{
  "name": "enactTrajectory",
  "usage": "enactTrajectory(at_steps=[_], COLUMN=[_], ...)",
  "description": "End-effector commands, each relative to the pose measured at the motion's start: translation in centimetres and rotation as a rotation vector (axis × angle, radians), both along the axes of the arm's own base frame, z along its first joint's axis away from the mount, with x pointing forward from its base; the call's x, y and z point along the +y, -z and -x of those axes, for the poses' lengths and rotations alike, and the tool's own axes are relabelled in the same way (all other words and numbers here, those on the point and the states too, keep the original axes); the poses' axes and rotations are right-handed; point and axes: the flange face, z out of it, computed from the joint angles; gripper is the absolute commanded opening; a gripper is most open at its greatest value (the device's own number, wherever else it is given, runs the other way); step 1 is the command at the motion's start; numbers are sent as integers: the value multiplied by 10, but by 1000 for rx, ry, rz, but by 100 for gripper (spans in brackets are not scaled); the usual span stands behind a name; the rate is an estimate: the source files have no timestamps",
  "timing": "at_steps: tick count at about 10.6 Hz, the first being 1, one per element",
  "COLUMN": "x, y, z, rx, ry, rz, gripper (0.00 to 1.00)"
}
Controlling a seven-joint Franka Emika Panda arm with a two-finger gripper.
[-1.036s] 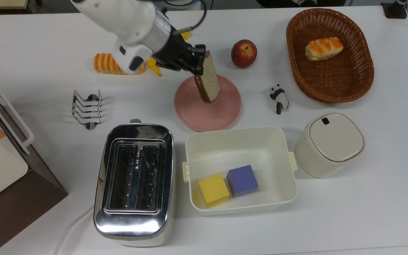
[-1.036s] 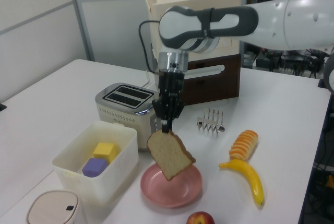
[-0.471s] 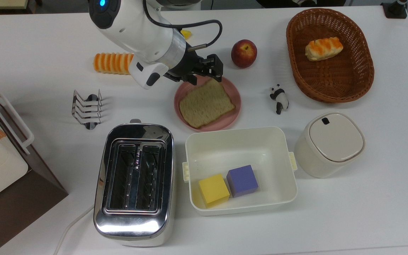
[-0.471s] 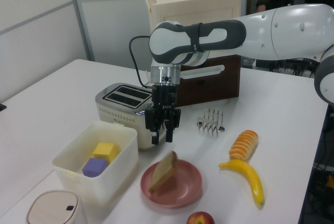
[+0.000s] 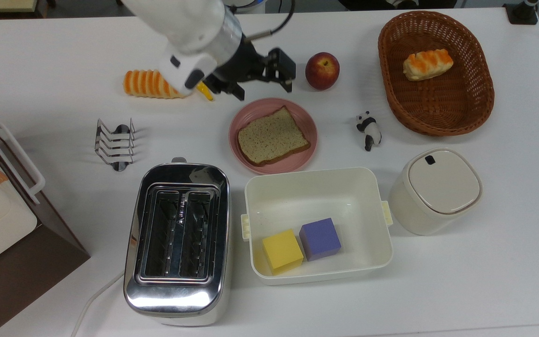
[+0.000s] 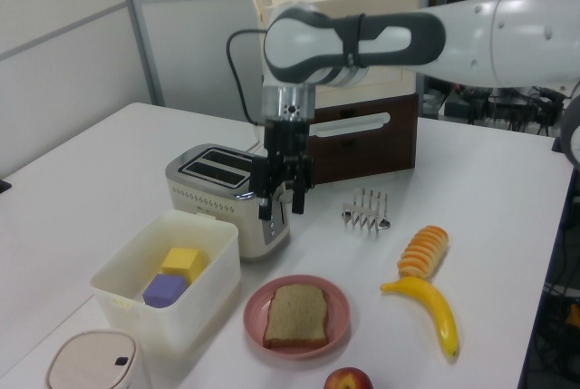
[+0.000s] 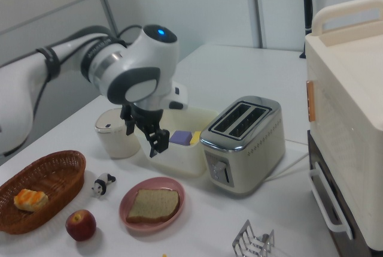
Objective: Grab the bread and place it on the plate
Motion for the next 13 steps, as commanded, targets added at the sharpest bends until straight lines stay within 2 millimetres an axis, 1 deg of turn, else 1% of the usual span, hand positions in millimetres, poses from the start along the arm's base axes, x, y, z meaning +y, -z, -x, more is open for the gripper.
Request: enactTrajectory(at_steps=[1, 2, 3, 4, 5, 6, 7, 9, 13], x=[10, 9, 0, -12, -29, -43, -54, -63, -55], y=[-28, -27, -38, -65, -79, -88, -91, -98, -91], z=[19, 20, 24, 33, 39, 44, 47, 51, 50], rx=[-1, 11, -1, -53, -78, -88, -85, -95, -80], ry=[-37, -22, 1, 6, -8, 13, 24, 29, 28], rz=[194, 322, 396, 403, 401, 409, 442, 448, 444], gripper=[100, 100, 100, 100, 100, 100, 100, 100, 100])
